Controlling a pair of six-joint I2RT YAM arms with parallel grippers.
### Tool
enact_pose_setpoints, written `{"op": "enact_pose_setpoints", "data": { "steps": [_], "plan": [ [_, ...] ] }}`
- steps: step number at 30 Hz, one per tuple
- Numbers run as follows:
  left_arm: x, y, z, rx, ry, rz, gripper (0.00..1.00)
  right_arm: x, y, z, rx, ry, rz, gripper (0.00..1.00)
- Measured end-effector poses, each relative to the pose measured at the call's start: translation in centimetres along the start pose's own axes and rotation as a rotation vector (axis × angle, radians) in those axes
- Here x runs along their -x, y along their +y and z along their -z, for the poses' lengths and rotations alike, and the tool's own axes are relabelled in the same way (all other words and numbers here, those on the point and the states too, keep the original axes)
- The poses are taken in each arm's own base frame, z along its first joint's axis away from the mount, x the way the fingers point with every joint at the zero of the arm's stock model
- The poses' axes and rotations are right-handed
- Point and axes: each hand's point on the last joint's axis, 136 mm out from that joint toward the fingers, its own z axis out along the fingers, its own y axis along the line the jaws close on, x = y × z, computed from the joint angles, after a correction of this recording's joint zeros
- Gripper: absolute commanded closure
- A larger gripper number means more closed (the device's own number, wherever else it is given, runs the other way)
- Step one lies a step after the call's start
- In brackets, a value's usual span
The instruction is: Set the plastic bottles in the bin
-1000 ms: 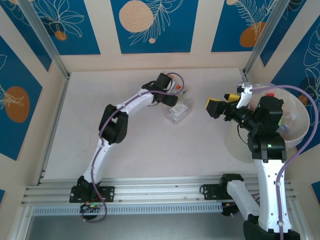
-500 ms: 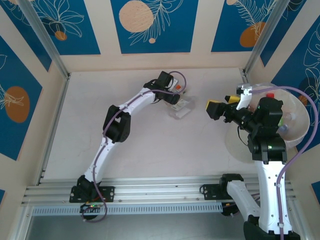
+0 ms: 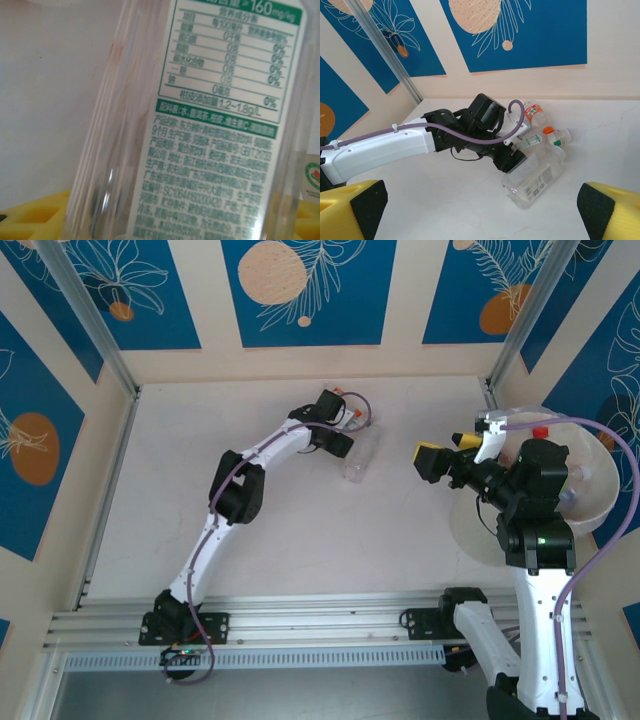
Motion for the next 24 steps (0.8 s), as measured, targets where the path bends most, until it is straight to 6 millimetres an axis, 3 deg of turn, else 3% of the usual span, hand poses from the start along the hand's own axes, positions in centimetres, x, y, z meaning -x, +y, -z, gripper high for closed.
{"op": "enact_pose_setpoints", "data": {
  "steps": [6, 10, 17, 24],
  "plan": [
    [-0.5, -0.9, 0.7, -0.046, 0.012, 0.002, 0.43, 0.0, -0.4, 0.0, -0.020, -0.003, -0.002, 0.01],
    [-1.1, -1.8, 2.9, -0.087, 0.020, 0.012, 0.43, -0.3, -1.4, -0.3, -0.069, -0.005, -0.016, 0.00],
    [1.3, -4.5, 10.6, -0.184, -0.119, 0.028, 0.44, -1.3, -3.6, -1.4, -0.143, 0.010, -0.091, 0.01],
    [3.6, -8.9, 18.8, -0.412, -0.325, 0.079, 0.46, -2.1, -5.9, -3.7, -0.193, 0.020, -0.339, 0.01]
  ]
}}
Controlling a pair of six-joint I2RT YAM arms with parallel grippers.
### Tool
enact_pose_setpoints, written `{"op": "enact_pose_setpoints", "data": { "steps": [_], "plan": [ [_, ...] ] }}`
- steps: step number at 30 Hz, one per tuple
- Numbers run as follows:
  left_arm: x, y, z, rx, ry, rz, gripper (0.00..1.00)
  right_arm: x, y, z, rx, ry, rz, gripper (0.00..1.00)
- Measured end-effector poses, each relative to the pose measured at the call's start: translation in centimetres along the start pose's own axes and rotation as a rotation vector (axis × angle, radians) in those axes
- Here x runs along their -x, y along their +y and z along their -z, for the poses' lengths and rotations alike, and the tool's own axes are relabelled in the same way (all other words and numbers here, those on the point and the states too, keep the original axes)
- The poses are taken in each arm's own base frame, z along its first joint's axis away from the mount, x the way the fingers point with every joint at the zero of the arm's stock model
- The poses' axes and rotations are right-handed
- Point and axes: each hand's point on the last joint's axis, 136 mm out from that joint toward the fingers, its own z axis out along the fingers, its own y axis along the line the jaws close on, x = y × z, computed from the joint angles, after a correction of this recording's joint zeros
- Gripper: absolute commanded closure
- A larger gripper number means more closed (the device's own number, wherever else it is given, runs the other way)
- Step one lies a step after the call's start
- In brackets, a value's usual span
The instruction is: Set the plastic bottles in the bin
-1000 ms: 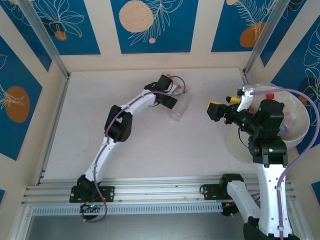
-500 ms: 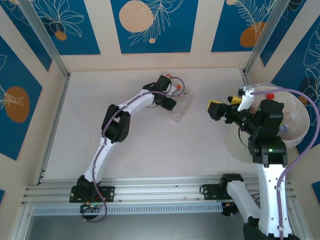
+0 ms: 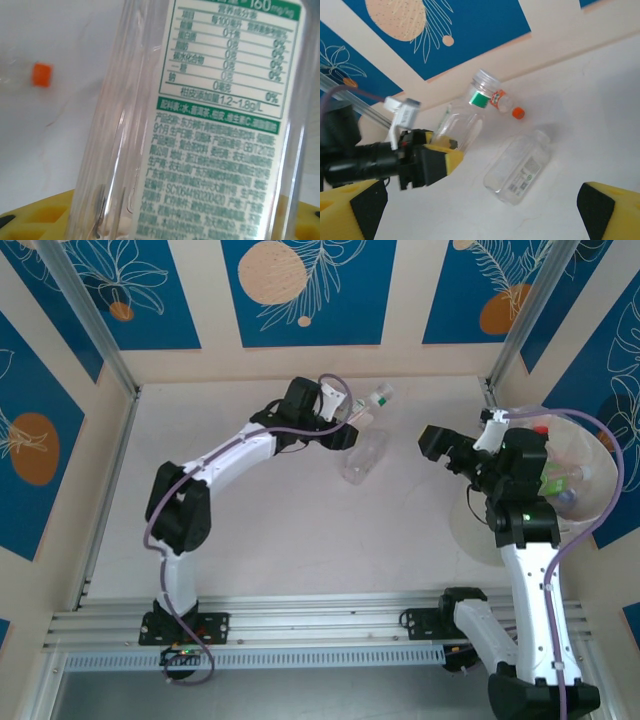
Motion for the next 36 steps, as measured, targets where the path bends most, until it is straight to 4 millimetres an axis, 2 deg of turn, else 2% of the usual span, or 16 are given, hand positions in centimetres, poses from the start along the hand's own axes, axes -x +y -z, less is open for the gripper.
{"op": "enact_pose_setpoints", "data": {
  "steps": [5, 11, 19, 20, 22, 24, 28, 29, 31, 33, 36],
  "plan": [
    [0.5, -4.6, 2.1, -0.220, -0.087, 0.041, 0.46, -1.0, 1.2, -2.6, 0.128, 0.065, -0.152, 0.00],
    [0.3, -7.7, 3.3, -0.364, -0.103, 0.054, 0.46, -1.0, 4.8, -4.2, 0.305, 0.099, -0.186, 0.00],
    [-1.0, -12.7, 4.8, -0.527, -0.089, 0.003, 0.46, -1.3, 6.8, -6.4, 0.308, 0.138, -0.180, 0.00],
    [-1.0, -13.2, 5.0, -0.542, -0.089, -0.008, 0.46, -1.3, 6.8, -6.5, 0.299, 0.134, -0.180, 0.04],
    [-1.1, -14.3, 5.3, -0.569, -0.090, -0.027, 0.45, -1.2, 6.6, -6.5, 0.280, 0.121, -0.173, 0.24],
    [-1.2, -14.7, 5.4, -0.579, -0.086, -0.032, 0.44, -1.0, 6.3, -6.4, 0.261, 0.113, -0.173, 0.37],
    [-1.5, -14.9, 5.4, -0.594, -0.074, -0.035, 0.38, -0.3, 6.3, -5.5, 0.241, 0.071, -0.142, 0.56],
    [-1.6, -15.0, 5.5, -0.597, -0.074, -0.040, 0.34, -0.2, 6.3, -5.2, 0.235, 0.062, -0.137, 0.59],
    [-1.6, -15.2, 5.6, -0.610, -0.080, -0.063, 0.14, 0.1, 6.3, -4.5, 0.223, 0.047, -0.118, 0.64],
    [-1.6, -15.4, 5.7, -0.616, -0.082, -0.073, 0.00, 0.6, 5.9, -3.8, 0.190, 0.027, -0.094, 0.64],
    [-1.9, -15.1, 5.8, -0.594, -0.103, -0.093, 0.00, 2.0, 5.0, -2.1, 0.121, -0.025, -0.045, 0.65]
  ]
}}
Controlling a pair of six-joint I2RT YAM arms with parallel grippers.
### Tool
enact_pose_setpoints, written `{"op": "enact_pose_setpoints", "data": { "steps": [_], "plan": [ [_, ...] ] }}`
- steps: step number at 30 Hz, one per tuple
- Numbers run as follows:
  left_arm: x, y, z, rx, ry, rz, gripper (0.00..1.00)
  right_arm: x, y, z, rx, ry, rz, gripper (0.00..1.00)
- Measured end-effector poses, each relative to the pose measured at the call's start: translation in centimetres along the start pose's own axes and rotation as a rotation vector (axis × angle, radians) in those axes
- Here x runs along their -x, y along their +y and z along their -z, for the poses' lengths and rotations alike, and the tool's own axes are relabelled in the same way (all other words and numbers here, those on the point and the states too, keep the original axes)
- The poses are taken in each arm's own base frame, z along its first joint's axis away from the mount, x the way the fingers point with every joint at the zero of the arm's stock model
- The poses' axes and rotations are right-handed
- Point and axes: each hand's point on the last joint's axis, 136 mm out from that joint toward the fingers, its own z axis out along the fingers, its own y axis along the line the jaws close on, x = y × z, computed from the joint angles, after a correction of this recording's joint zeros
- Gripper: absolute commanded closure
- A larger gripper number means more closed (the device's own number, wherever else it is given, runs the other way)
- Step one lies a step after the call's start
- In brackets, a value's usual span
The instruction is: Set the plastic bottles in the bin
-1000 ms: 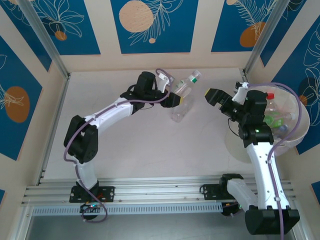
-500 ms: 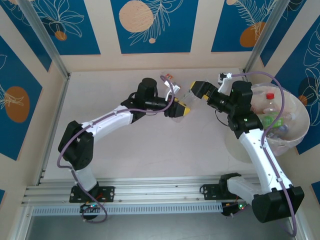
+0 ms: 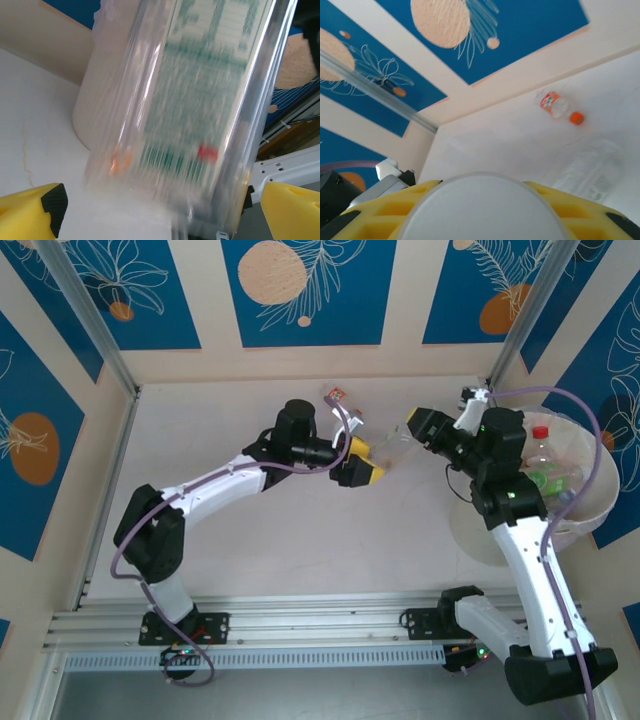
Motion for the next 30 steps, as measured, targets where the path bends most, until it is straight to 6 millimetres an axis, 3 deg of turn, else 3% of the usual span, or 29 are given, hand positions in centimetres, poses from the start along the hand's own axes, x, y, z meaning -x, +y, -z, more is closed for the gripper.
{"op": "enact_pose_setpoints", "data": {
  "steps": [8, 13, 16, 20, 26, 28, 30],
  "plan": [
    [-1.6, 1.4, 1.4, 0.134, -0.035, -0.037, 0.00, 7.7, -1.6, 9.0, -0.285, -0.251, 0.177, 0.65],
    [-2.0, 3.0, 1.9, 0.223, -0.047, -0.042, 0.00, 11.5, -3.9, 14.7, -0.532, -0.379, 0.198, 0.65],
    [-2.0, 4.2, 2.3, 0.279, -0.059, -0.043, 0.00, 13.1, -6.1, 16.9, -0.677, -0.411, 0.181, 0.65],
    [-1.8, 5.1, 2.7, 0.321, -0.077, -0.044, 0.00, 13.5, -10.4, 17.5, -0.823, -0.357, 0.106, 0.65],
    [-1.2, 5.6, 3.2, 0.347, -0.100, -0.047, 0.00, 10.8, -16.5, 15.5, -0.889, -0.134, -0.054, 0.62],
    [-1.1, 5.8, 3.3, 0.350, -0.104, -0.036, 0.00, 10.0, -17.3, 14.6, -0.850, -0.080, -0.102, 0.55],
    [-1.0, 5.8, 3.4, 0.351, -0.108, -0.027, 0.00, 9.4, -17.5, 13.8, -0.800, -0.046, -0.131, 0.42]
  ]
}}
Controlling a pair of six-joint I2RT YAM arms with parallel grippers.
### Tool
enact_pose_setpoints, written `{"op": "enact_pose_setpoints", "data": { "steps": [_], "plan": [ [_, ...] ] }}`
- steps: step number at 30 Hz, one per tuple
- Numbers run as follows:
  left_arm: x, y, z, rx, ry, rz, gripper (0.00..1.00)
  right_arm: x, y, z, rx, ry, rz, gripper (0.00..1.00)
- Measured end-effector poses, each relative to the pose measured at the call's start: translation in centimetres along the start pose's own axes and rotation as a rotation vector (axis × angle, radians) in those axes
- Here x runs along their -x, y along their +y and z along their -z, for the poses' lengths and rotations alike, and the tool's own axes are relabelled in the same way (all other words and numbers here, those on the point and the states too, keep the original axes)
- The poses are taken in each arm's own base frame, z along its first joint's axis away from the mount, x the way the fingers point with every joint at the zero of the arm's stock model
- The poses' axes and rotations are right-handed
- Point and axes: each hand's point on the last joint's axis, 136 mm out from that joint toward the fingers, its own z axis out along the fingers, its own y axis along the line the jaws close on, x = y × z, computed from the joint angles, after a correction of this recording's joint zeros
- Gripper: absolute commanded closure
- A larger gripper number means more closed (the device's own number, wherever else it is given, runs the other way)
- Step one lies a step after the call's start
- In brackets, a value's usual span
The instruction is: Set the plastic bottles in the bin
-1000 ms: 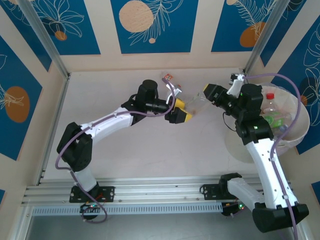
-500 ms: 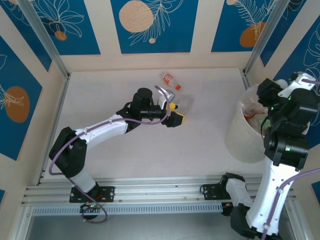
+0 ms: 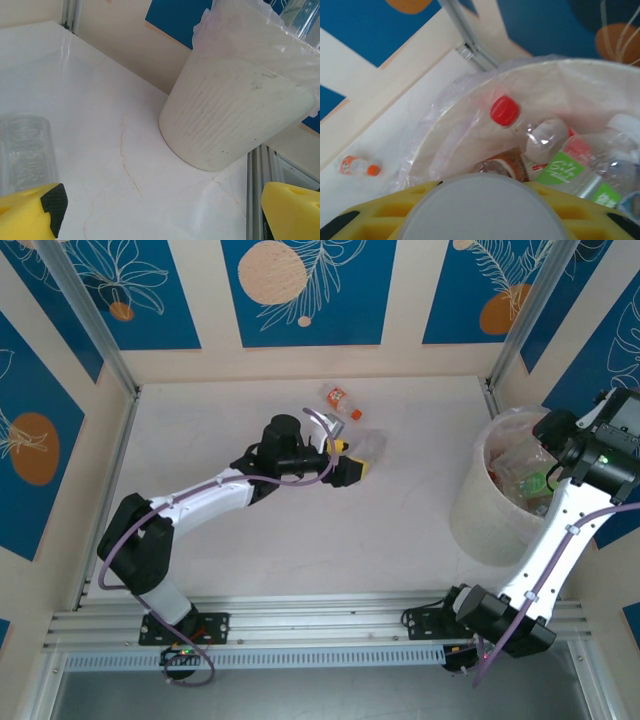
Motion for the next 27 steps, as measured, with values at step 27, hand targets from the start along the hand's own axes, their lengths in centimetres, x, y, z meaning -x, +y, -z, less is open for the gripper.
{"op": "enact_pose_setpoints", "data": {
  "steps": [27],
  "plan": [
    [-1.1, 3.0, -2.1, 0.095, 0.078, 0.117, 0.00, -1.0, -0.3, -3.7, -0.043, 0.019, -0.017, 0.12]
  ]
}}
